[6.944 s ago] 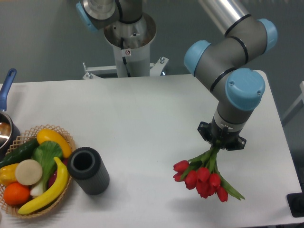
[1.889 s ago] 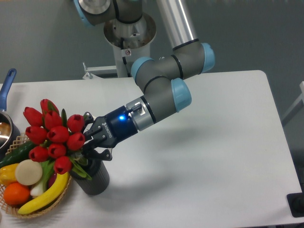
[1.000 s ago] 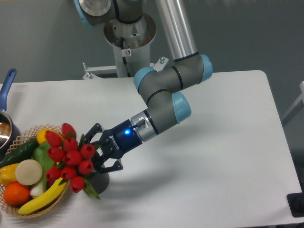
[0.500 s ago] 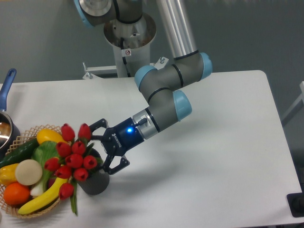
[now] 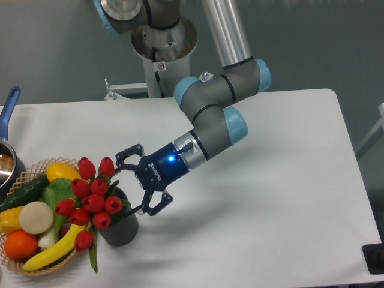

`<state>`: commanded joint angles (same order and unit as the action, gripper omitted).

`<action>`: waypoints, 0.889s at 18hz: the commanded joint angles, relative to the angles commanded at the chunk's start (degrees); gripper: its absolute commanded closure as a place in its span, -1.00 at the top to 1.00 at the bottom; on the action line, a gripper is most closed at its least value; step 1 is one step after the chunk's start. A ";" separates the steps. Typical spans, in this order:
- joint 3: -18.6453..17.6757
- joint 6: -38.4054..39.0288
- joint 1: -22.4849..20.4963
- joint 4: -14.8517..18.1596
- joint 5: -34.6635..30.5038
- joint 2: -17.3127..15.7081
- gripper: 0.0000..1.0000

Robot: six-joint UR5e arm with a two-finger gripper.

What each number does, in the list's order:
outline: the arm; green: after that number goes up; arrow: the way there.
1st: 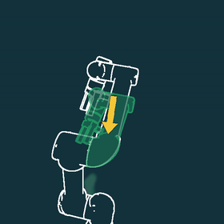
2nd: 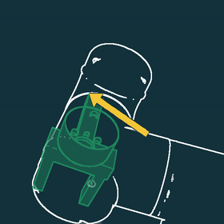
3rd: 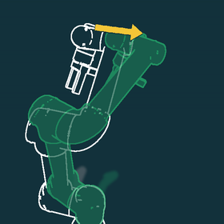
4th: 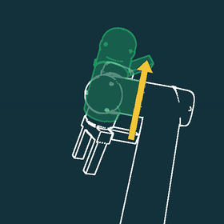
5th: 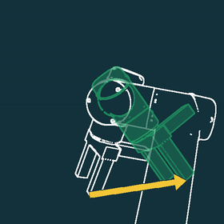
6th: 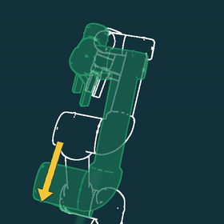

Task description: Insert the flowers into the vase

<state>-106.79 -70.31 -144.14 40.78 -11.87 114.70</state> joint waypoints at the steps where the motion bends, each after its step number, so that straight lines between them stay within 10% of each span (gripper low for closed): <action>1: 0.00 -0.09 -0.27 -0.09 -0.09 0.00 1.00; 16: -4.04 0.62 -13.61 0.09 -1.13 -7.21 1.00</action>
<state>-110.83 -69.70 -157.75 40.87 -13.00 107.49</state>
